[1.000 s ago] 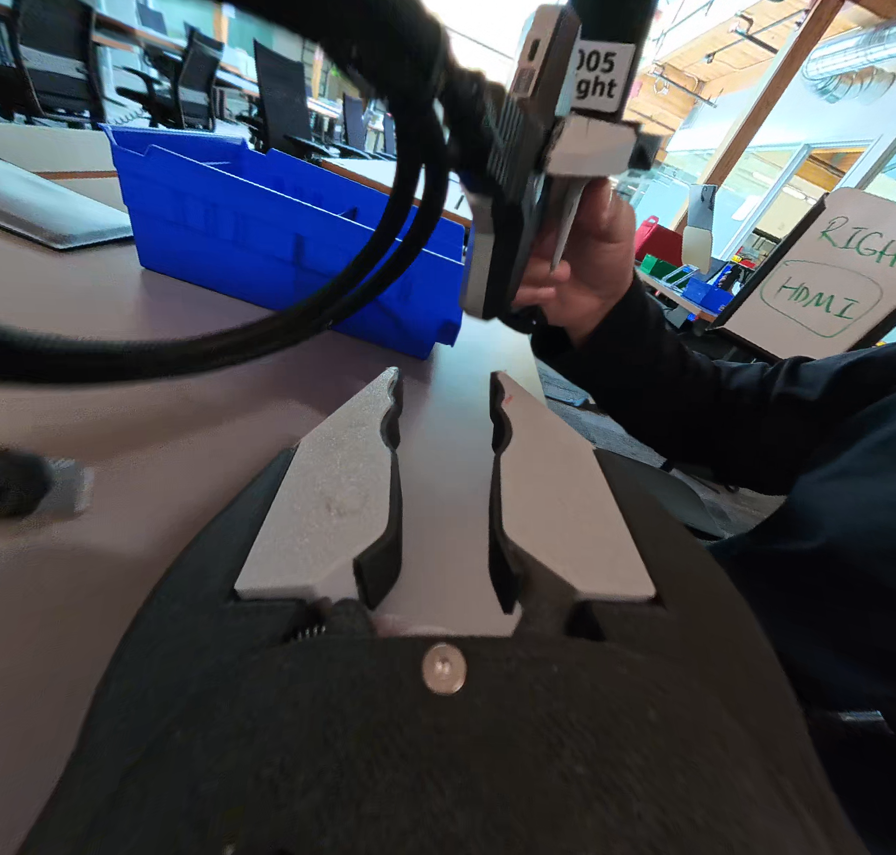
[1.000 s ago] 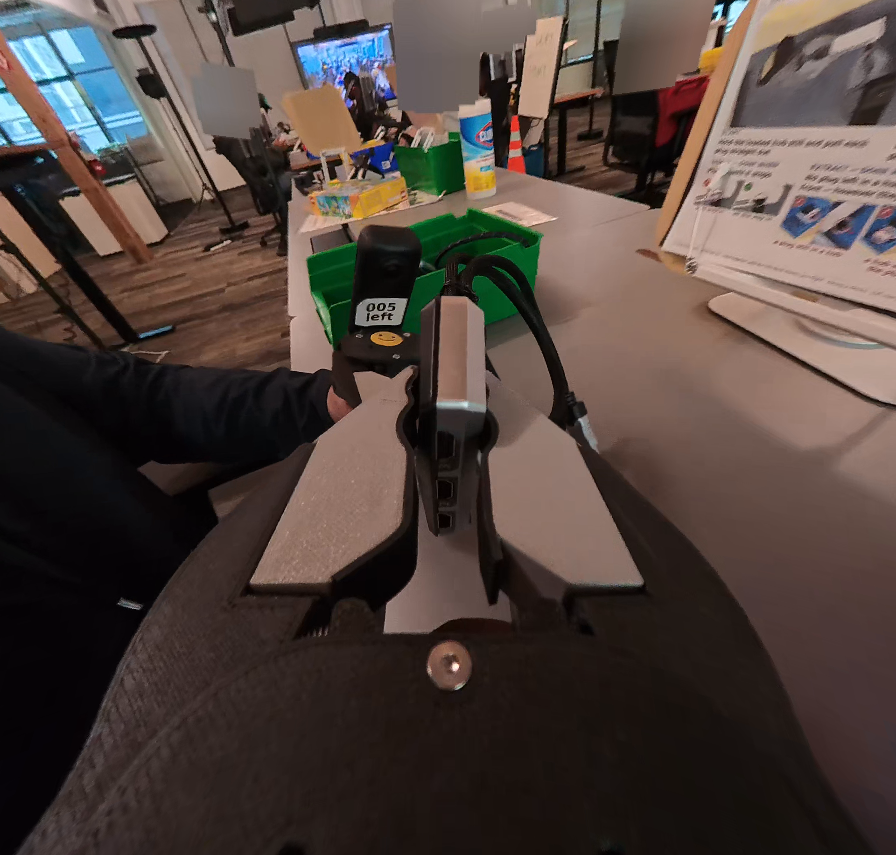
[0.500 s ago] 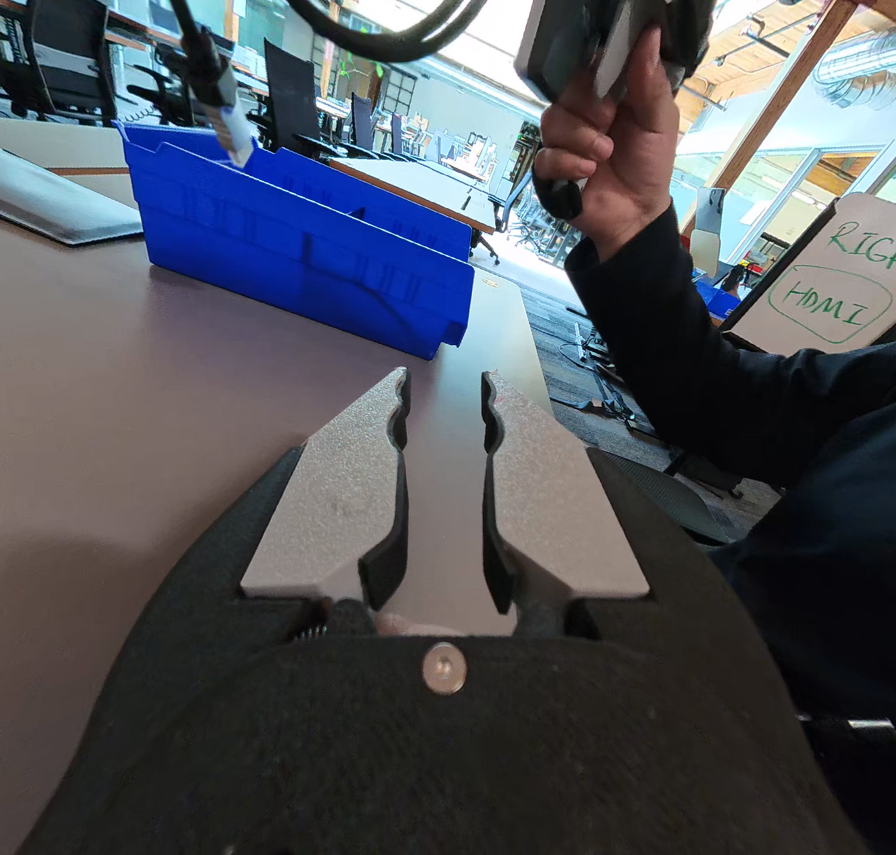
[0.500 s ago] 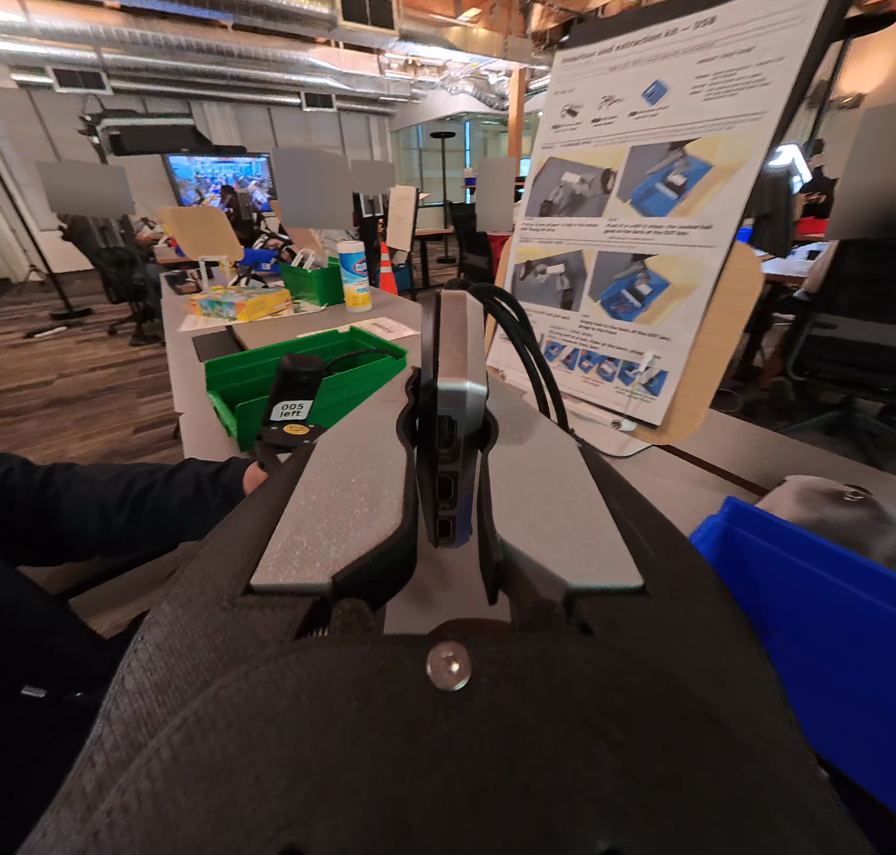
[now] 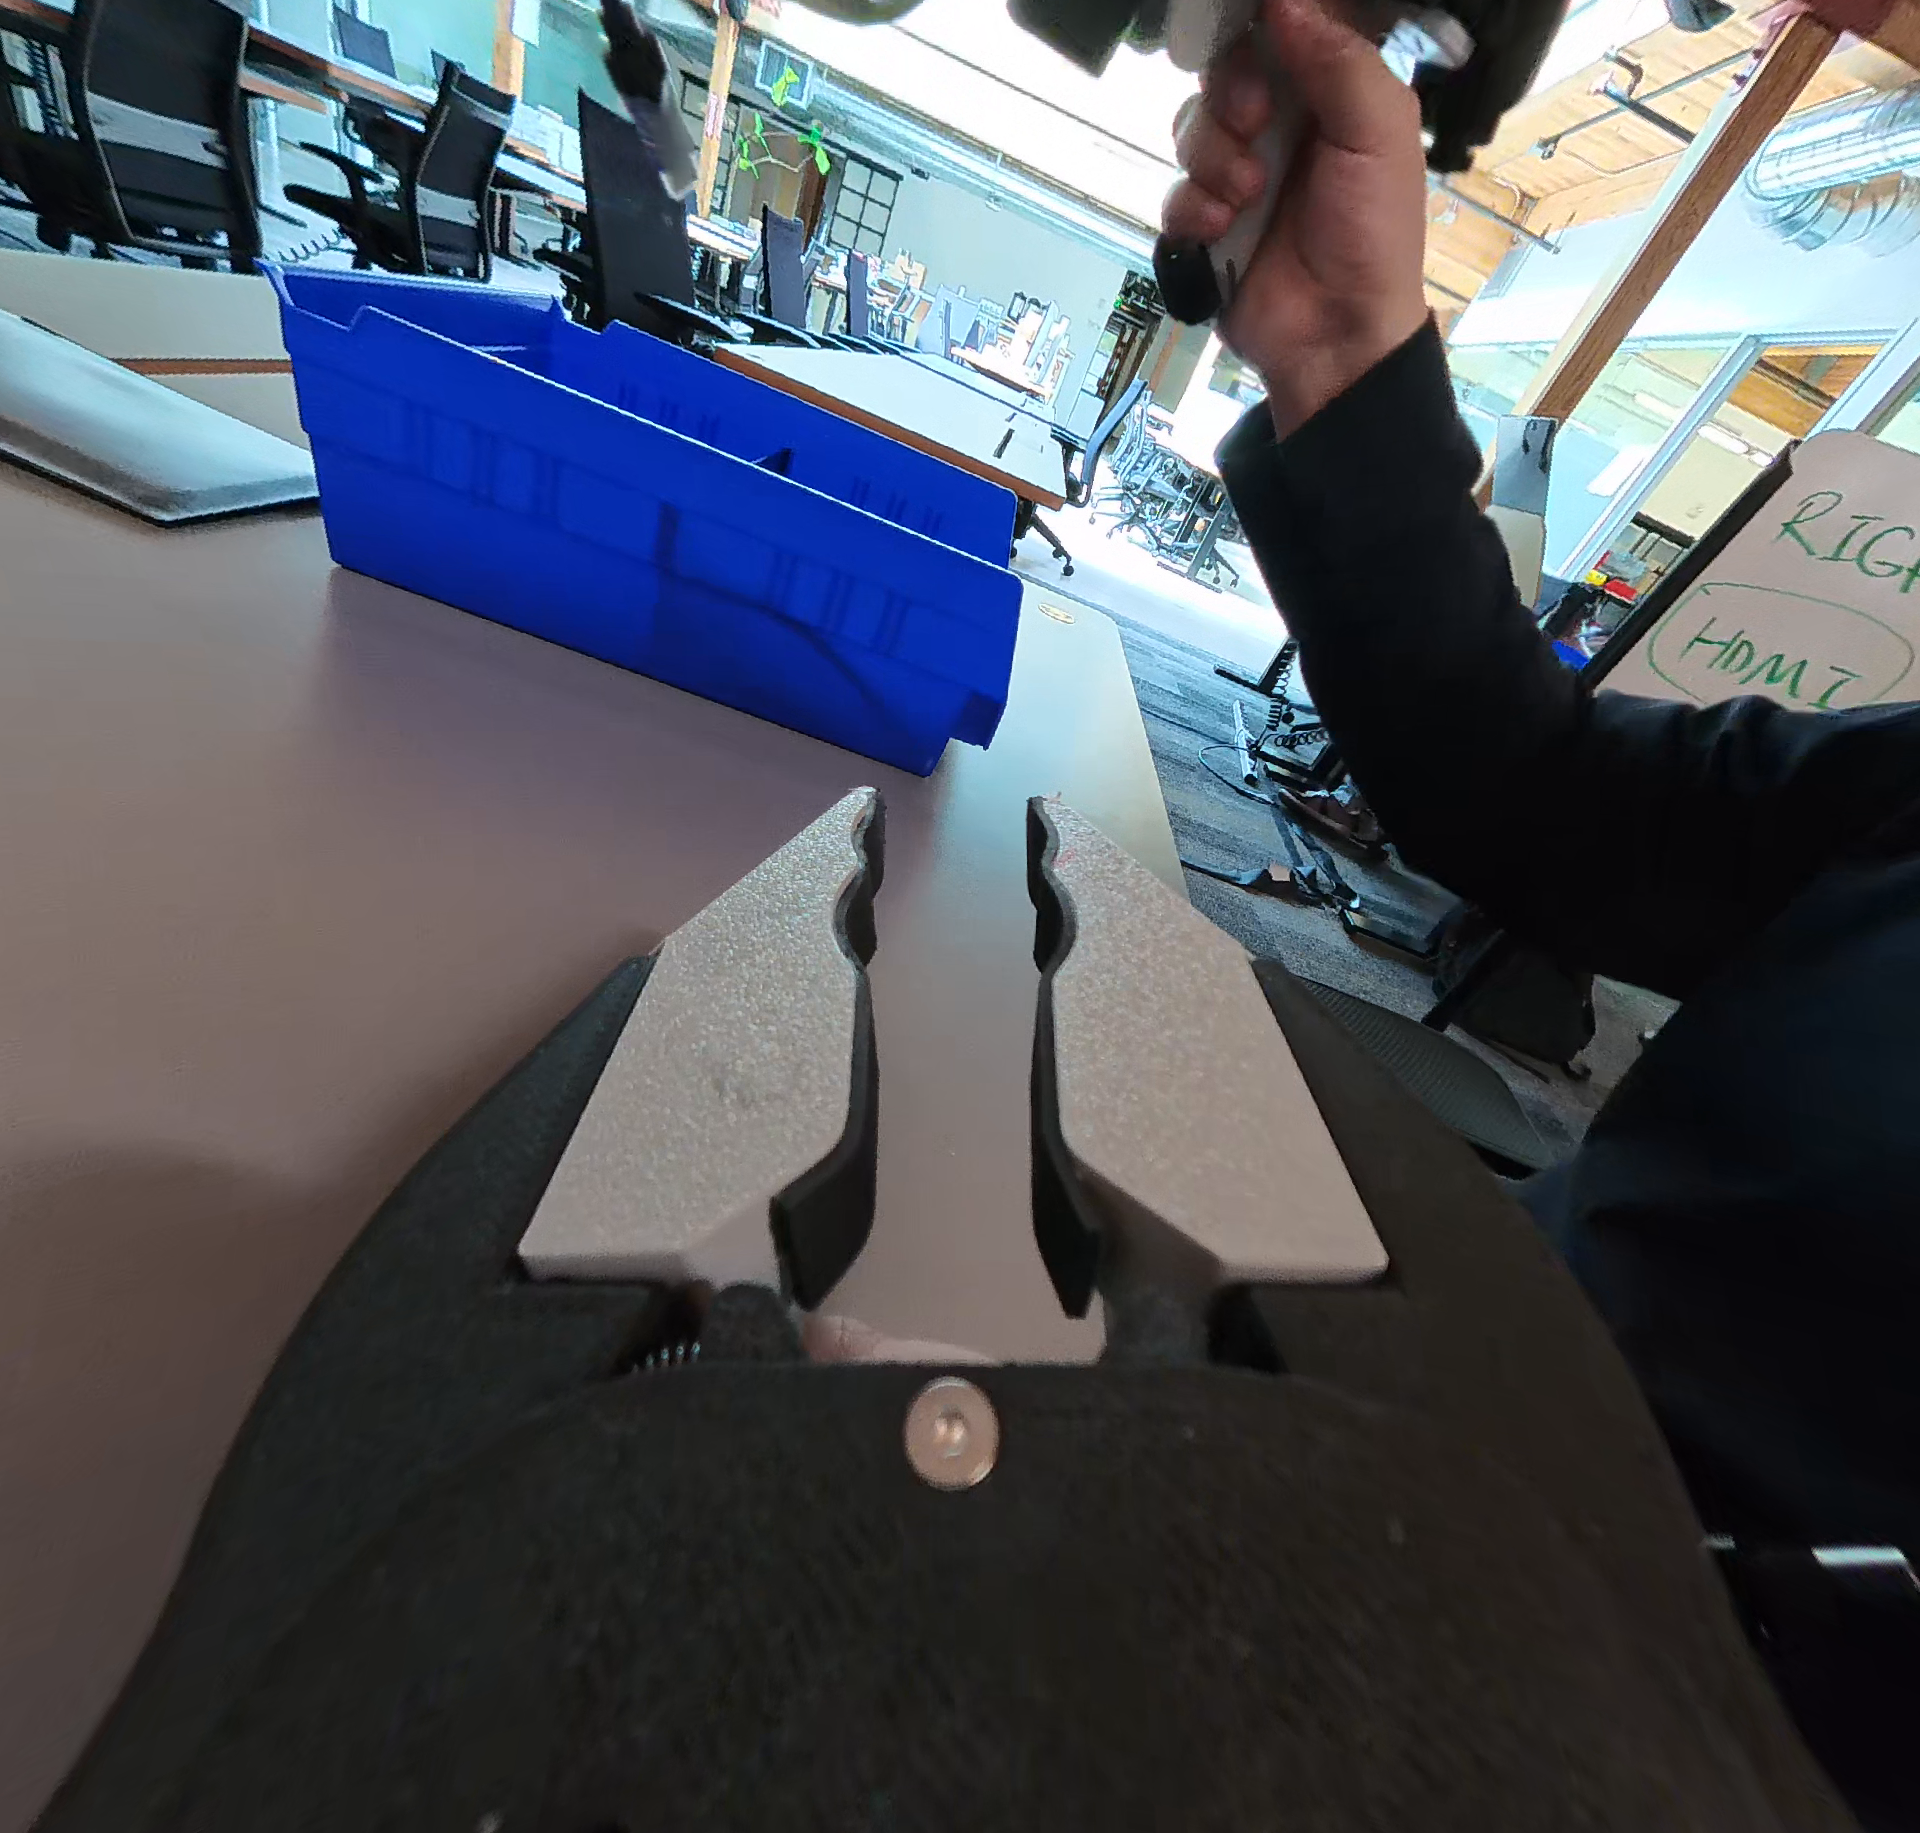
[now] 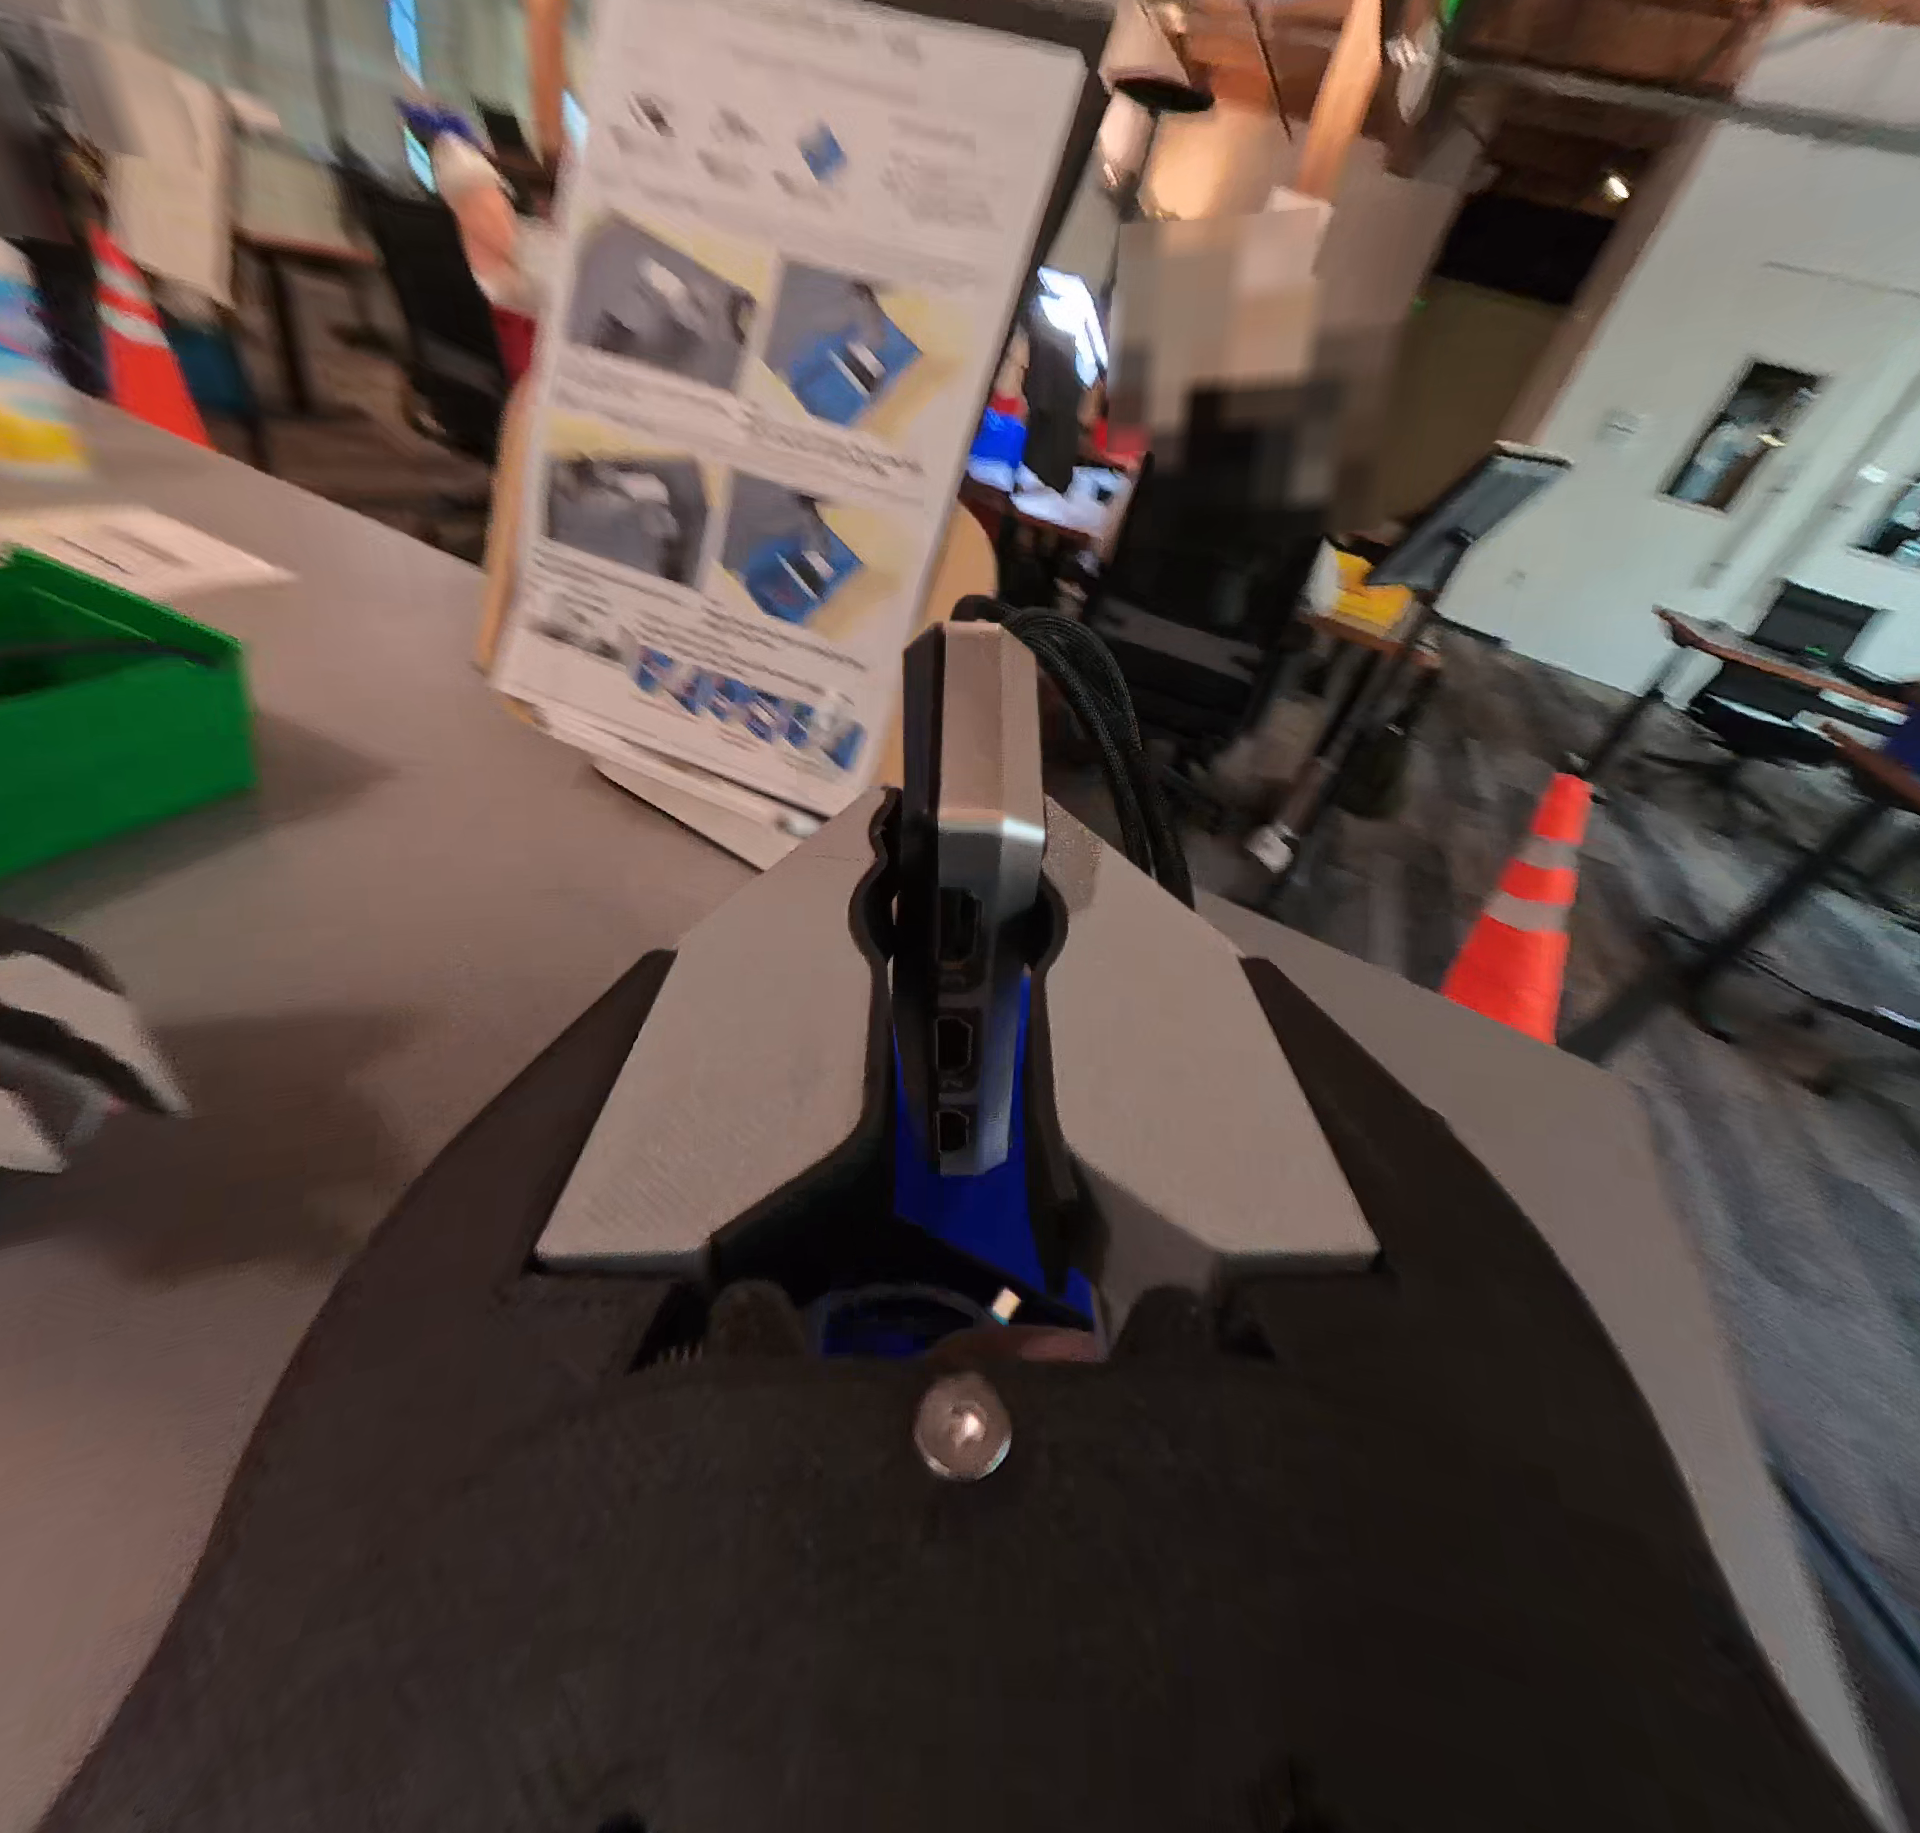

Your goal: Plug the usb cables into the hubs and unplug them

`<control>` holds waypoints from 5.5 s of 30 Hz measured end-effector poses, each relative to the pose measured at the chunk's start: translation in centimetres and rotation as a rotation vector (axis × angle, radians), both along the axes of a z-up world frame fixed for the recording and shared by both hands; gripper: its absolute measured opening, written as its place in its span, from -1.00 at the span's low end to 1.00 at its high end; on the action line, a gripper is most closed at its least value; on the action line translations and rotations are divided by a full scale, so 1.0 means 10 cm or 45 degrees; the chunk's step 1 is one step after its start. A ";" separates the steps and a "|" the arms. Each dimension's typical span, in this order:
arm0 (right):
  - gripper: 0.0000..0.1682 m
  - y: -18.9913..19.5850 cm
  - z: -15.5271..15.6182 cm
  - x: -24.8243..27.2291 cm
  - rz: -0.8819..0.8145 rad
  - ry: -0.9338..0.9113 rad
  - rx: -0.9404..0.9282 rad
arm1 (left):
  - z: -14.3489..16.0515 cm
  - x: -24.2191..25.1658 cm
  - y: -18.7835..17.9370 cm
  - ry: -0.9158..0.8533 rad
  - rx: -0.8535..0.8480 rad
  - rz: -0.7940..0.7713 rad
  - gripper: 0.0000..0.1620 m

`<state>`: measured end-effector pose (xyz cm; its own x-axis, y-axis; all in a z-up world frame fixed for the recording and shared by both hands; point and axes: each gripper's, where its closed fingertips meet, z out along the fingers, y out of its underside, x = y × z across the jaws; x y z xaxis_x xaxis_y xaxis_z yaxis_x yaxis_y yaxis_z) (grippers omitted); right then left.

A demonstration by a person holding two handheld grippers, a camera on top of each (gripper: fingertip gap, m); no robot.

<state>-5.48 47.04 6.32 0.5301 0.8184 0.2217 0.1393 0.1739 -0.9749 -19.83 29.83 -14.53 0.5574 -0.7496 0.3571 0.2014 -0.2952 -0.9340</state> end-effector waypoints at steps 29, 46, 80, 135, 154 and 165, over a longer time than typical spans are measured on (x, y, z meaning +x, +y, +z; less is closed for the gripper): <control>-0.10 1.73 -2.78 0.13 -0.135 -1.470 -1.247 | -0.03 0.00 0.01 -0.036 -0.061 -0.034 -0.70; -0.19 0.31 -0.79 -1.08 0.446 -0.139 -0.602 | -0.01 0.02 -0.03 -0.049 -0.054 -0.039 -0.68; -0.34 -1.32 -2.09 -2.22 0.744 -0.260 -0.283 | -0.17 -3.79 -0.87 1.240 -0.957 0.758 -0.88; -0.99 -1.15 -1.51 -1.96 1.207 0.449 -0.741 | 1.16 -0.89 0.25 -0.119 0.304 0.367 -0.95; -1.00 -1.12 -1.50 -2.01 1.069 0.300 -0.558 | 0.48 -1.20 0.60 0.166 0.093 0.631 -0.83; -1.00 -0.74 -1.37 -1.96 0.972 0.386 -0.656 | 0.31 -0.56 0.29 0.370 0.108 0.181 -0.76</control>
